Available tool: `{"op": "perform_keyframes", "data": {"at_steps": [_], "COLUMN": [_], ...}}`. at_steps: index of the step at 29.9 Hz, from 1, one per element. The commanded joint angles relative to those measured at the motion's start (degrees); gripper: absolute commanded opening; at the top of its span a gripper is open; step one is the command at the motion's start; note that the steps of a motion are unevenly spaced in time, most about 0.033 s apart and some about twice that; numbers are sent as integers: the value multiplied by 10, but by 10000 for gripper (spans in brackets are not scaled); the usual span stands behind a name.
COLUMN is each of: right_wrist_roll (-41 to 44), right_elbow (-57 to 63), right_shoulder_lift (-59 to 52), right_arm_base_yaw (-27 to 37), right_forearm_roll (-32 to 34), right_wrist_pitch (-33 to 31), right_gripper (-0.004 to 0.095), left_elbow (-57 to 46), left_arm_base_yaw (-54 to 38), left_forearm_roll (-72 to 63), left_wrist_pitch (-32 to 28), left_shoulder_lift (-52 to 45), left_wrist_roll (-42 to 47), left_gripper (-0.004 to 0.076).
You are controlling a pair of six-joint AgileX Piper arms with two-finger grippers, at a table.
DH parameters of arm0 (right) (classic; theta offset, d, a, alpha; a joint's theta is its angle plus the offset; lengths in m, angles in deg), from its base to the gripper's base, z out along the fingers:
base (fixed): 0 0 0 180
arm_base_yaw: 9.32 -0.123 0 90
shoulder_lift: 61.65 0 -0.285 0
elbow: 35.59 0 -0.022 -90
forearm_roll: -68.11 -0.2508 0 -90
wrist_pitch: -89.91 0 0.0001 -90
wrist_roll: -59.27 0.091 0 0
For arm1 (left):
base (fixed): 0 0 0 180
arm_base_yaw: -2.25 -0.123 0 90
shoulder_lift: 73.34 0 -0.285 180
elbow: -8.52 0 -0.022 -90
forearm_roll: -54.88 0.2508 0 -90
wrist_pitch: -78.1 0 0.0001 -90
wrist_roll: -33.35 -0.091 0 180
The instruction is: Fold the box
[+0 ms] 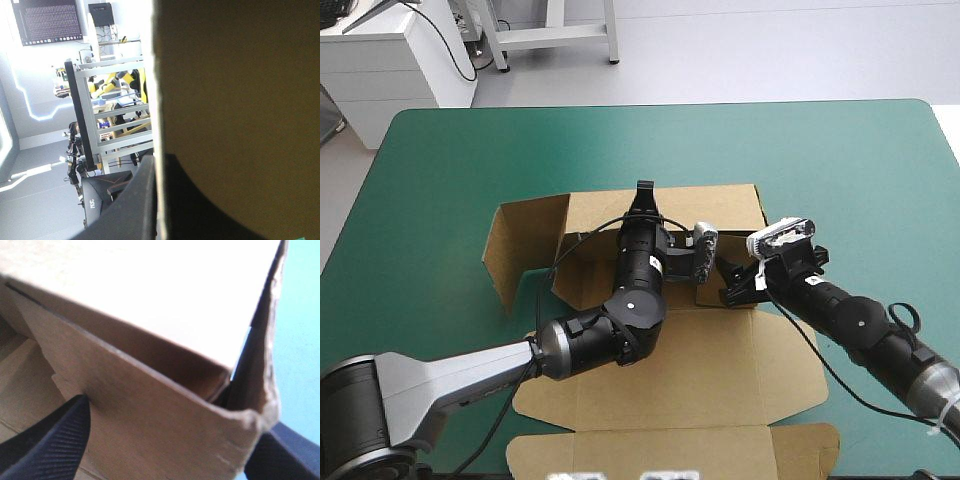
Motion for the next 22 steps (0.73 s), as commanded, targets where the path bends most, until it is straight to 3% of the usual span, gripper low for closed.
{"op": "perform_keyframes", "data": {"at_steps": [1,5,10,22], "right_wrist_roll": [18,15,7,2], "right_elbow": [-15,-15,-15,-17], "right_shoulder_lift": [0,10,12,12], "right_arm_base_yaw": [-6,-6,-6,-6], "right_forearm_roll": [-9,-8,-2,-2], "right_wrist_pitch": [58,75,82,103], "right_gripper": [639,412,-26,-19], "left_elbow": [12,12,12,12], "left_arm_base_yaw": [3,3,3,3], "left_forearm_roll": [31,31,32,40], "left_wrist_pitch": [5,5,5,-5], "left_shoulder_lift": [-28,-28,-28,-28], "left_wrist_roll": [5,5,5,5], "left_gripper": [-8,-8,-8,3]}}
